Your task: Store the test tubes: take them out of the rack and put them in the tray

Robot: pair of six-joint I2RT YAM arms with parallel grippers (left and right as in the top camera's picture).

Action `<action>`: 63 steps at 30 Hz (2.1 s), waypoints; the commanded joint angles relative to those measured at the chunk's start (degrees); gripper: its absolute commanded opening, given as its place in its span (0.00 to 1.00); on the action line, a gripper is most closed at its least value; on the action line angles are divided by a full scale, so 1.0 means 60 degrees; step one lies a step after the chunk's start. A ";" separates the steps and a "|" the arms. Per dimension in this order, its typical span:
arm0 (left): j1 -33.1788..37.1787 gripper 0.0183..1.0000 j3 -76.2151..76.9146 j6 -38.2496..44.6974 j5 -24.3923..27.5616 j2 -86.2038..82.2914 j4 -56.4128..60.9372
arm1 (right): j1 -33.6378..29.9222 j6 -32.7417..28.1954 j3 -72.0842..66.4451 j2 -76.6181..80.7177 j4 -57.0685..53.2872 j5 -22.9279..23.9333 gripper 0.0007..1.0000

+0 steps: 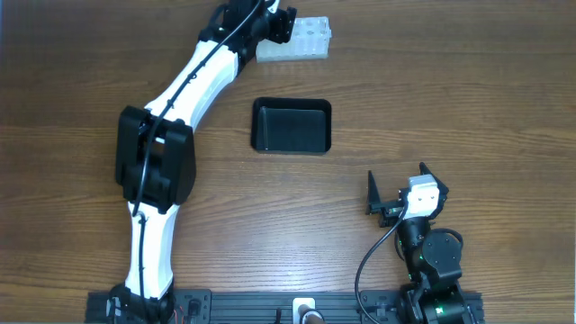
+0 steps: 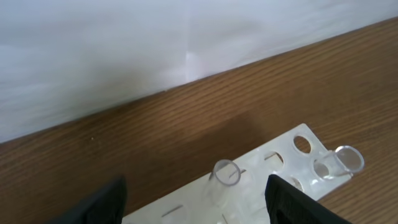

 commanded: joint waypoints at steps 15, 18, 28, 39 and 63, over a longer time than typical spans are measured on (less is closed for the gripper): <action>0.0033 0.70 -0.0036 0.0208 0.0135 0.0557 0.0528 | 0.0051 -0.0044 -0.0091 -0.0069 0.0026 -0.0058 0.99; 0.0000 0.68 -0.0036 0.0208 0.0135 0.0641 0.0678 | 0.0051 -0.0040 -0.0091 -0.0069 0.0026 -0.0058 0.99; -0.0087 0.60 -0.0036 0.0208 0.0164 0.0758 0.0878 | 0.0051 -0.0044 -0.0091 -0.0069 0.0026 -0.0058 0.99; -0.0131 0.46 -0.0036 0.0204 0.0208 0.0973 0.0885 | 0.0051 -0.0044 -0.0091 -0.0069 0.0026 -0.0058 0.99; -0.0189 0.17 0.0229 0.0200 0.0208 0.0860 0.1155 | 0.0051 -0.0044 -0.0091 -0.0069 0.0026 -0.0058 0.99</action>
